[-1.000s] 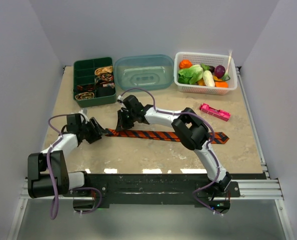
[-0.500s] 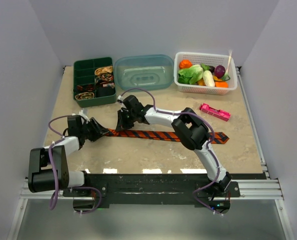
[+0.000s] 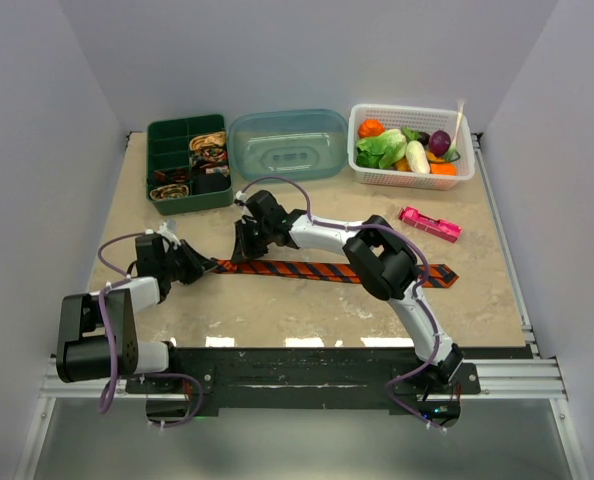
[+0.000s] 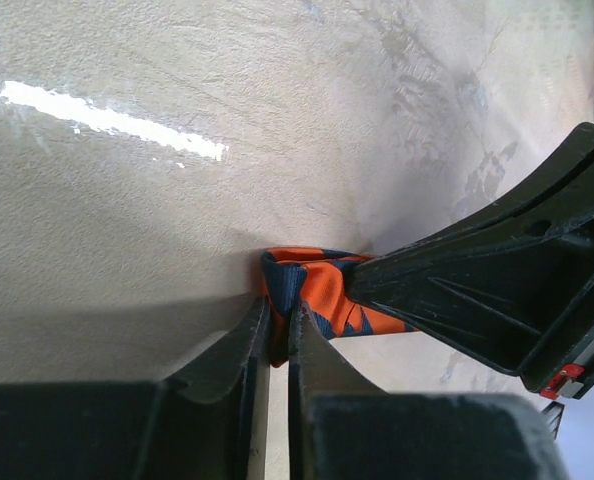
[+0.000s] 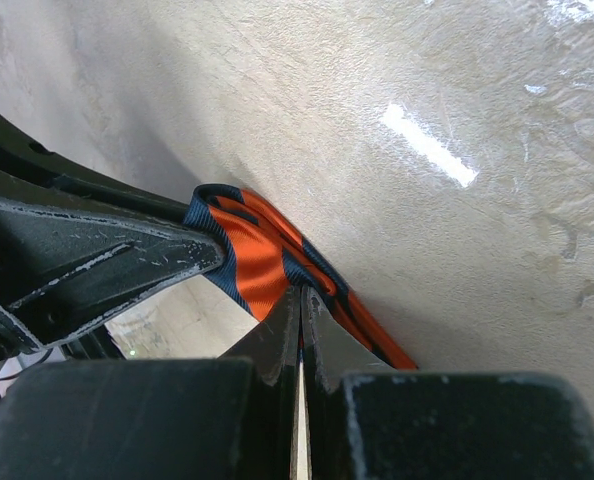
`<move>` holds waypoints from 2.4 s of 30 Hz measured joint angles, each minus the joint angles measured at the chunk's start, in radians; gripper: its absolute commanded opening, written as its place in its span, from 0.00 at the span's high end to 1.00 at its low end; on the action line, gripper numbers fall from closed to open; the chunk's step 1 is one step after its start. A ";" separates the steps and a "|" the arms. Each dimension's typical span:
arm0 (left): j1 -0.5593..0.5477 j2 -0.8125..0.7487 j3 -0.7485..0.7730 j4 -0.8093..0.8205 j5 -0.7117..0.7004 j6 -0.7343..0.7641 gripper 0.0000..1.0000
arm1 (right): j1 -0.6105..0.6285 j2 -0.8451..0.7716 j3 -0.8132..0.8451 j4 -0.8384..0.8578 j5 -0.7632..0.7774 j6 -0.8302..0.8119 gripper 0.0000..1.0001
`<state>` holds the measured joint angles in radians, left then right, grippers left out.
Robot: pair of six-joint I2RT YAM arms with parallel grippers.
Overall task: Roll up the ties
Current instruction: Roll the tie at the center of the board.
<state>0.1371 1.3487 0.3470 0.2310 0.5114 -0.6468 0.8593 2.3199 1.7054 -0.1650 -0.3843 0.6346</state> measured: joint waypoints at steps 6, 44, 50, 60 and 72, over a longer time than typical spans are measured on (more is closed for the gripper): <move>0.000 -0.009 0.000 0.000 0.009 0.002 1.00 | 0.000 0.000 0.001 0.000 -0.004 0.000 1.00; -0.205 -0.159 0.217 -0.367 -0.262 0.090 1.00 | 0.005 -0.060 -0.011 -0.006 0.008 -0.006 1.00; -0.220 -0.164 0.235 -0.380 -0.263 0.090 1.00 | 0.008 -0.041 -0.011 0.003 0.008 0.001 1.00; -0.254 -0.163 0.256 -0.379 -0.261 0.089 1.00 | 0.010 -0.011 -0.011 0.031 0.006 0.027 1.00; -0.278 -0.129 0.256 -0.374 -0.264 0.090 1.00 | 0.011 0.024 0.002 0.076 -0.004 0.064 1.00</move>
<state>-0.1406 1.2198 0.6025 -0.1432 0.2474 -0.5568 0.8700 2.3440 1.7069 -0.0895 -0.3882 0.6983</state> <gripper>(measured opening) 0.126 0.007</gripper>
